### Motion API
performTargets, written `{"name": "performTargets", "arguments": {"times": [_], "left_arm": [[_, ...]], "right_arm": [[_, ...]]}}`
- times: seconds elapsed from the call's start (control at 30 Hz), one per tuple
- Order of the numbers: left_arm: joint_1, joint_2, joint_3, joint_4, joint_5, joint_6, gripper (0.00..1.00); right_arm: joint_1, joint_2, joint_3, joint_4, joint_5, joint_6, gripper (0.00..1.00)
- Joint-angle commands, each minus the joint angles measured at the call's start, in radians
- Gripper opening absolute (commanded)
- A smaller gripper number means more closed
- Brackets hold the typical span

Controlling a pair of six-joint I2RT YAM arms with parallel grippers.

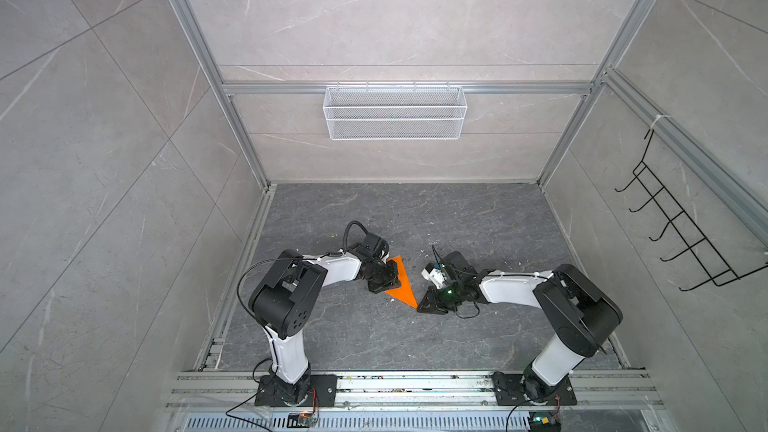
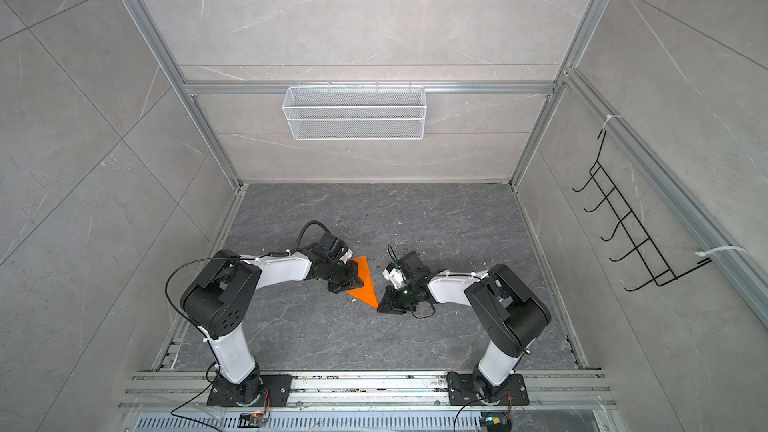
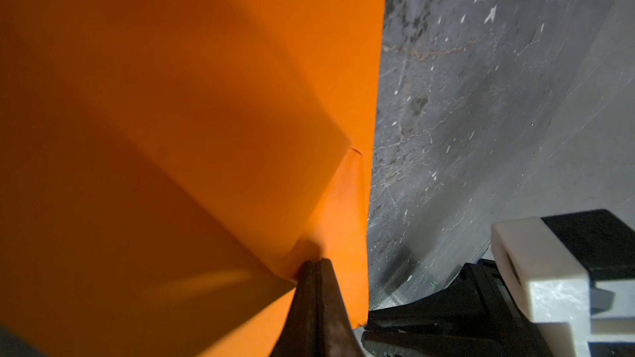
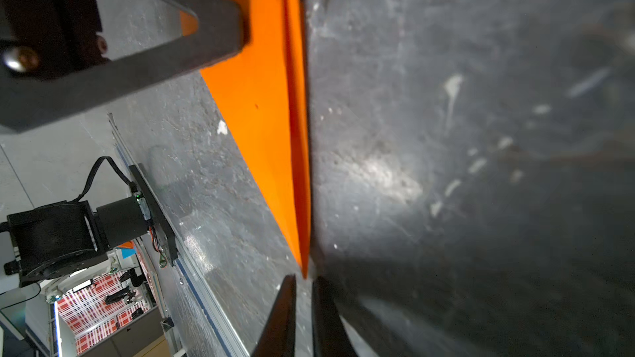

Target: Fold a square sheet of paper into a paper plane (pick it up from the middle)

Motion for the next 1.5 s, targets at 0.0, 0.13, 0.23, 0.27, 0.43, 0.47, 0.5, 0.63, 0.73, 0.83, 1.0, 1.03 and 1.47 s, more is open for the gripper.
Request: {"name": "performTargets", "arguments": {"times": [0.0,0.13,0.23,0.27,0.43,0.47,0.5,0.63,0.73,0.83,1.0,1.03,1.47], "left_arm": [[0.005,0.062,-0.034,-0.102,-0.144,0.001,0.0],[0.005,0.059,-0.029,-0.104,-0.143,0.006,0.0],[0.005,0.059,-0.027,-0.105,-0.142,0.007,0.0],[0.005,0.059,-0.027,-0.103,-0.139,0.006,0.0],[0.004,0.056,-0.023,-0.104,-0.131,0.01,0.0],[0.005,0.056,-0.021,-0.099,-0.127,0.012,0.0],[0.005,0.057,-0.021,-0.096,-0.121,0.014,0.0],[0.005,0.049,-0.016,-0.07,-0.09,0.041,0.0],[0.013,0.018,-0.019,-0.021,-0.056,0.07,0.0],[0.041,-0.011,-0.018,0.041,-0.009,0.087,0.02],[0.083,-0.022,-0.045,0.178,0.081,0.085,0.08],[0.09,-0.016,-0.043,0.186,0.09,0.095,0.09],[0.181,0.03,-0.114,0.376,0.167,0.163,0.16]], "right_arm": [[-0.003,-0.074,0.026,0.001,0.032,-0.021,0.15],[0.001,0.002,0.085,0.067,0.035,0.009,0.14],[0.004,0.074,0.124,0.091,0.048,0.025,0.09],[0.005,0.095,0.135,0.094,0.05,0.027,0.08],[0.008,0.16,0.156,0.106,0.047,0.031,0.06],[0.005,0.169,0.153,0.101,0.051,0.03,0.06],[0.006,0.175,0.151,0.094,0.057,0.026,0.06],[0.007,0.198,0.132,0.06,0.086,0.004,0.06],[0.006,0.214,0.129,0.014,0.117,-0.018,0.06],[0.006,0.226,0.129,-0.017,0.143,-0.034,0.06],[0.007,0.245,0.138,-0.035,0.16,-0.041,0.06],[0.007,0.246,0.14,-0.035,0.16,-0.042,0.06],[0.006,0.267,0.143,-0.041,0.165,-0.045,0.06]]}}
